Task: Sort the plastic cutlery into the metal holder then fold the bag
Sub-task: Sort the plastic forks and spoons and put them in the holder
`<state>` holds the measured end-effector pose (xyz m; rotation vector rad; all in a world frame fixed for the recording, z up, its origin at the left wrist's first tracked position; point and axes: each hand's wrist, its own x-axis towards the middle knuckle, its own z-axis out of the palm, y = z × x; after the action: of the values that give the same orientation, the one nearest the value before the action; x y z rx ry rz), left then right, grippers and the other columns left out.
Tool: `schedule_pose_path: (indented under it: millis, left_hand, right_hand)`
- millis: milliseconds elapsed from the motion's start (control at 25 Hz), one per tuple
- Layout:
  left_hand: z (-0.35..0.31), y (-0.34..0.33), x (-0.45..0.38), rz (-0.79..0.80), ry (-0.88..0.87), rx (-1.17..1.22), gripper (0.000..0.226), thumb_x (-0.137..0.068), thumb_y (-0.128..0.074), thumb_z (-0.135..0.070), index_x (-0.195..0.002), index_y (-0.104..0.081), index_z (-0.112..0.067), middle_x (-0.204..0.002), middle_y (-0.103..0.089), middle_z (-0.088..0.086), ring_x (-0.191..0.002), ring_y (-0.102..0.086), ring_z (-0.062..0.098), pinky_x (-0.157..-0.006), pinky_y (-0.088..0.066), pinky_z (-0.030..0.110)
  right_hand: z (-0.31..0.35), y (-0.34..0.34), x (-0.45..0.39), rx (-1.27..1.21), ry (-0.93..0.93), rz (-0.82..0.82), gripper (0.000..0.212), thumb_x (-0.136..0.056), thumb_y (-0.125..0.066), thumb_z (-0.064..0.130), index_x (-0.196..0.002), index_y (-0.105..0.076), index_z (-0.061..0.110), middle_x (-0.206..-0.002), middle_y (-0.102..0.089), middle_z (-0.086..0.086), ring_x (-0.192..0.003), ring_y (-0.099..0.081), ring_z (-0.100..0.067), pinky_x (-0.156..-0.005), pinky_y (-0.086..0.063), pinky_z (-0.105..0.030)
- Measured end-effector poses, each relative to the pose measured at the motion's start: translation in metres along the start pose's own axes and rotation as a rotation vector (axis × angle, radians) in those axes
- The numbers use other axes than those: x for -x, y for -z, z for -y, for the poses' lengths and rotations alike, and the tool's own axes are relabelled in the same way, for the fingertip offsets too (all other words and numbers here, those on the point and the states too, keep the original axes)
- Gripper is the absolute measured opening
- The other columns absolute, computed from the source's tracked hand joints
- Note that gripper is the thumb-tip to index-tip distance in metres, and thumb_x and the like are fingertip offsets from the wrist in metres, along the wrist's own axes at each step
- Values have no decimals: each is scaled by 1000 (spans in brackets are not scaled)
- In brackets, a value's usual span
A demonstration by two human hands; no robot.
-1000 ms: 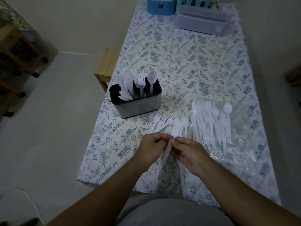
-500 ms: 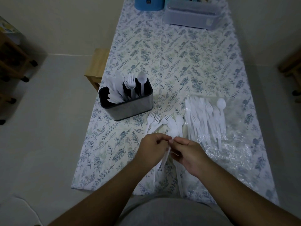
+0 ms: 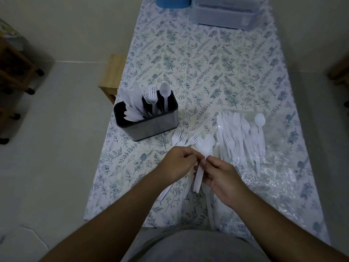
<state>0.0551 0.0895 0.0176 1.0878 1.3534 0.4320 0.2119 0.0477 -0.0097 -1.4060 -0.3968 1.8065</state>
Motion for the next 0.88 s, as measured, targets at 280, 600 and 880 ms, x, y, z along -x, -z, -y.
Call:
schedule_pose_path:
  millis: [280,600,880]
  left_hand:
    - [14,2,10,-134,-139,-279,20,-92,-59,-11,-95,-77,-18,-77,-72,-6,-44,-51,-5,-48,-39,11]
    - [36,28,-54,-508,-40,-442,19,-93,-66,-18,-108,-68,-6,-100,-70,10,-93,-65,25,-78,-46,24]
    - [24,28,-29,-572,-210,-407,6,-93,-68,-19,-95,-72,-15,-86,-73,-2,-77,-67,13,-73,-57,28]
  right_hand:
    - [-4,-1,-4,88,-13,-78,26,-89,-71,0,-110,-69,15,-102,-79,-16,-94,-76,-29,-84,-61,-42]
    - [-4,5,-4,154,-65,-144,24,-83,-79,5,-106,-72,2,-101,-77,-18,-92,-75,-29,-83,-62,-45]
    - [-1,2,-5,203,16,-159,23,-84,-80,11,-105,-74,5,-98,-78,-14,-88,-75,-26,-82,-63,-42]
